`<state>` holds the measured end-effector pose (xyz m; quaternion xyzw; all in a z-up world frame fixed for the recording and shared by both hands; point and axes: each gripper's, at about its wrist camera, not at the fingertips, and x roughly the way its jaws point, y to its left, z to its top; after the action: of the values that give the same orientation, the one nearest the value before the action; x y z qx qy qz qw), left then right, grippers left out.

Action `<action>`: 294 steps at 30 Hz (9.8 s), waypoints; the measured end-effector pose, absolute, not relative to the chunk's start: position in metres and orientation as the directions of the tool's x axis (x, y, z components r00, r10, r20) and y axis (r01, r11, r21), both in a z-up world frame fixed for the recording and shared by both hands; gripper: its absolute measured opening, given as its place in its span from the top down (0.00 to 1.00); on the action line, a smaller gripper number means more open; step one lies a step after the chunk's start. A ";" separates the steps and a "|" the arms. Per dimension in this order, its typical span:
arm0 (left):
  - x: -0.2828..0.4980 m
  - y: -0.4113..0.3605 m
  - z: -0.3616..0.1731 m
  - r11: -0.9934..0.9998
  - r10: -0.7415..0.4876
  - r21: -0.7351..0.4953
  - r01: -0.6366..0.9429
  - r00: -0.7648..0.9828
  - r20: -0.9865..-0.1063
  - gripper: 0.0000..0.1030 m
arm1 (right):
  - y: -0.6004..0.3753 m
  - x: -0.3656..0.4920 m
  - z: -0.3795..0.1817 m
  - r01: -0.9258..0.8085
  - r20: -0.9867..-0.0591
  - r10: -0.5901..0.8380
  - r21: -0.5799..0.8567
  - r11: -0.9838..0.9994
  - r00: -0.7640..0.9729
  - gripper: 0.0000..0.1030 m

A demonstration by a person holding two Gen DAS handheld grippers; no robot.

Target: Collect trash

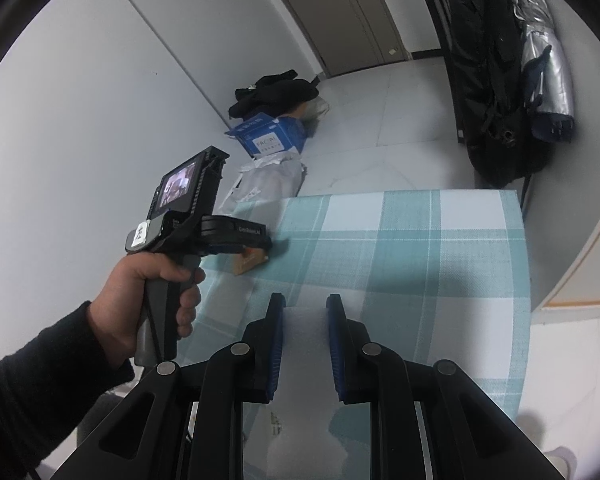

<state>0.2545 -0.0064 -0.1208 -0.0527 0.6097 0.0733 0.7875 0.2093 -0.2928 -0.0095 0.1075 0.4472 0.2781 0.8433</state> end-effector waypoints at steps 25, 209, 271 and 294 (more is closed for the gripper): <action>0.249 -0.001 -0.120 0.989 -0.060 -0.094 -0.116 0.262 -0.963 0.26 | -0.305 0.200 -0.007 -0.332 -0.684 0.549 0.438 0.835 0.479 0.81; 0.072 -0.412 -0.087 0.721 -0.267 -0.199 0.664 0.000 -0.964 0.34 | -0.681 -0.044 -0.166 0.706 -0.807 0.120 0.568 0.424 0.578 0.43; 0.073 0.067 -0.057 0.963 0.049 -0.161 -0.219 0.723 -0.689 0.05 | -0.213 0.125 -0.071 -0.467 -0.841 0.333 0.111 0.877 0.426 0.23; 0.076 0.086 -0.070 0.966 -0.057 -0.209 -0.150 0.669 -0.741 0.05 | -0.174 0.143 -0.106 -0.507 -0.881 0.221 -0.024 0.861 0.417 0.81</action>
<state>0.0765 0.0855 -0.0703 -0.1271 0.4062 0.0258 0.9045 0.1434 -0.1743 -0.1064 -0.1450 0.4931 0.2197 0.8292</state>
